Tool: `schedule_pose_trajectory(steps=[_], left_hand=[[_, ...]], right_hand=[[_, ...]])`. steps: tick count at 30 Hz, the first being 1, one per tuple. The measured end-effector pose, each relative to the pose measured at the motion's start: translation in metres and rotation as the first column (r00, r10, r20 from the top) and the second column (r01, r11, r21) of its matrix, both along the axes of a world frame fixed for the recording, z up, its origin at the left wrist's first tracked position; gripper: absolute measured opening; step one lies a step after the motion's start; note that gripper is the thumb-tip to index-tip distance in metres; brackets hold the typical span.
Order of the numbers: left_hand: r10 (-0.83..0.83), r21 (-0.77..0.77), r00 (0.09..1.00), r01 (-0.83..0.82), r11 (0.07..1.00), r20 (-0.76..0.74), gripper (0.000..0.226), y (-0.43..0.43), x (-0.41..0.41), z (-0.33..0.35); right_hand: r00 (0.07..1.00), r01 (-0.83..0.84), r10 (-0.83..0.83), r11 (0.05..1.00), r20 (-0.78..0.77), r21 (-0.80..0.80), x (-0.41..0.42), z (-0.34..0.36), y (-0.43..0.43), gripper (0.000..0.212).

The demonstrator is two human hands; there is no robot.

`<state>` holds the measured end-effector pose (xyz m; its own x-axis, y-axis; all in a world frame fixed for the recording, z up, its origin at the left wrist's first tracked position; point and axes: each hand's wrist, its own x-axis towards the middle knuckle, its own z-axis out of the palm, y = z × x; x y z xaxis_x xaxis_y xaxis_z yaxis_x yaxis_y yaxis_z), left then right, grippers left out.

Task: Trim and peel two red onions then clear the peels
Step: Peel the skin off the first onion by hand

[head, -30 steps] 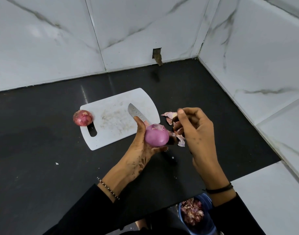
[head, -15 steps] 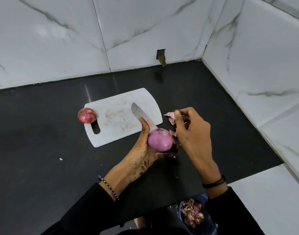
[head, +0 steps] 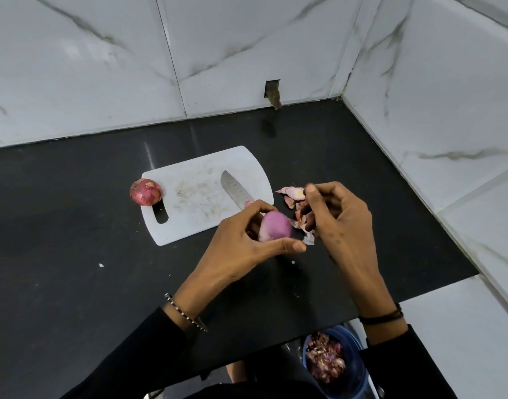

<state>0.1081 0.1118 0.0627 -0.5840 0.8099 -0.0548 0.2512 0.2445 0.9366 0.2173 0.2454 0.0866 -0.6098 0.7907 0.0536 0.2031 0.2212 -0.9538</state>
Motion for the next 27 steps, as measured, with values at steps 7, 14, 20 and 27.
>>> schedule_pose_trajectory(steps=[7,14,20,27], left_hand=[[-0.004,-0.055,0.992,-0.003,0.998,-0.125,0.086,0.002,0.002,0.007],[-0.064,-0.151,0.997,0.059,0.987,-0.030,0.083,0.005,0.002,0.011],[-0.142,-0.145,0.989,0.147,0.978,0.045,0.063,-0.001,-0.005,0.017],[-0.170,-0.231,0.985,0.165,0.959,-0.003,0.071,-0.001,-0.011,0.019]], right_hand=[[0.998,-0.059,0.060,0.990,0.001,0.131,-0.007,0.002,-0.001,0.019],[0.995,-0.098,0.093,0.932,0.032,0.350,-0.017,-0.005,-0.010,0.021],[0.994,-0.109,0.096,0.940,0.059,0.322,-0.018,-0.006,0.000,0.018],[0.987,-0.139,0.098,0.912,0.126,0.385,-0.020,-0.011,0.001,0.015]])
